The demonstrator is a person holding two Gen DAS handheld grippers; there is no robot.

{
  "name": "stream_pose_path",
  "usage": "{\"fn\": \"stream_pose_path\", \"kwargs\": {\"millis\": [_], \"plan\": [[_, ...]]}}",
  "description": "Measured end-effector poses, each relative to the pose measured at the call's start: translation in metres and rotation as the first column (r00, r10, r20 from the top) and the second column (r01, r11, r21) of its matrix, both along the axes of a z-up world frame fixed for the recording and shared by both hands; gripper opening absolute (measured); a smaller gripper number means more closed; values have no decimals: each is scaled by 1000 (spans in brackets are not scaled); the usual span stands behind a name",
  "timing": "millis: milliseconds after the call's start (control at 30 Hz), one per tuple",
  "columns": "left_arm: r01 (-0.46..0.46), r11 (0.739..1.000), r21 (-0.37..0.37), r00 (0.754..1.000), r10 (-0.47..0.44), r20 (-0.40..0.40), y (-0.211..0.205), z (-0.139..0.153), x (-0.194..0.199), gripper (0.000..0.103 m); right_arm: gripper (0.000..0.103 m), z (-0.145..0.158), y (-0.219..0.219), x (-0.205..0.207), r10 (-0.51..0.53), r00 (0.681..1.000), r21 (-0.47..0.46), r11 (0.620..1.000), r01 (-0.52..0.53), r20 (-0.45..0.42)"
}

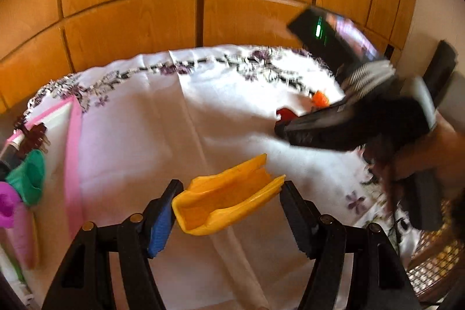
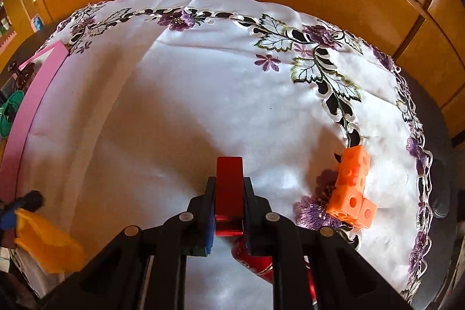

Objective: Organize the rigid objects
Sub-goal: 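Carry the yellow piece into the pink tray and open the left tool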

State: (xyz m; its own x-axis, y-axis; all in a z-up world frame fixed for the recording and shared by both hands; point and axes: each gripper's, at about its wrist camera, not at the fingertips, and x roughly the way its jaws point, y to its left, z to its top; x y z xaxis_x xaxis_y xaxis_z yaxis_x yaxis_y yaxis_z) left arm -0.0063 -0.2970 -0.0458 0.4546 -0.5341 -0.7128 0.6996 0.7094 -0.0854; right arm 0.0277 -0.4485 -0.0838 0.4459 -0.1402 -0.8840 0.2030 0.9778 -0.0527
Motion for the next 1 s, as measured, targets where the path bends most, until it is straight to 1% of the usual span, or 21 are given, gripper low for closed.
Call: {"fn": "stream_pose_path", "kwargs": {"millis": [167,400,767,900,1000], "plan": [[-31,999,-30,999,32,25,12,24,-2,69,14,0,3,0,7,1000,-17,1000,-7,2],[-103,994,-45,994,104,19,33,44,7,69,14,0,9,-2,32,999,-65,997,-31,5],[-198,978,-70,980,198,-3,70,50,19,69,14,-1,14,-3,51,999,-108,993,-50,7],[-224,971,-79,975,223,-20,81,49,23,69,14,-1,15,-3,55,998,-120,991,-54,6],[-247,964,-101,969,244,-44,94,52,30,69,14,0,16,-3,56,998,-127,990,-55,4]]}}
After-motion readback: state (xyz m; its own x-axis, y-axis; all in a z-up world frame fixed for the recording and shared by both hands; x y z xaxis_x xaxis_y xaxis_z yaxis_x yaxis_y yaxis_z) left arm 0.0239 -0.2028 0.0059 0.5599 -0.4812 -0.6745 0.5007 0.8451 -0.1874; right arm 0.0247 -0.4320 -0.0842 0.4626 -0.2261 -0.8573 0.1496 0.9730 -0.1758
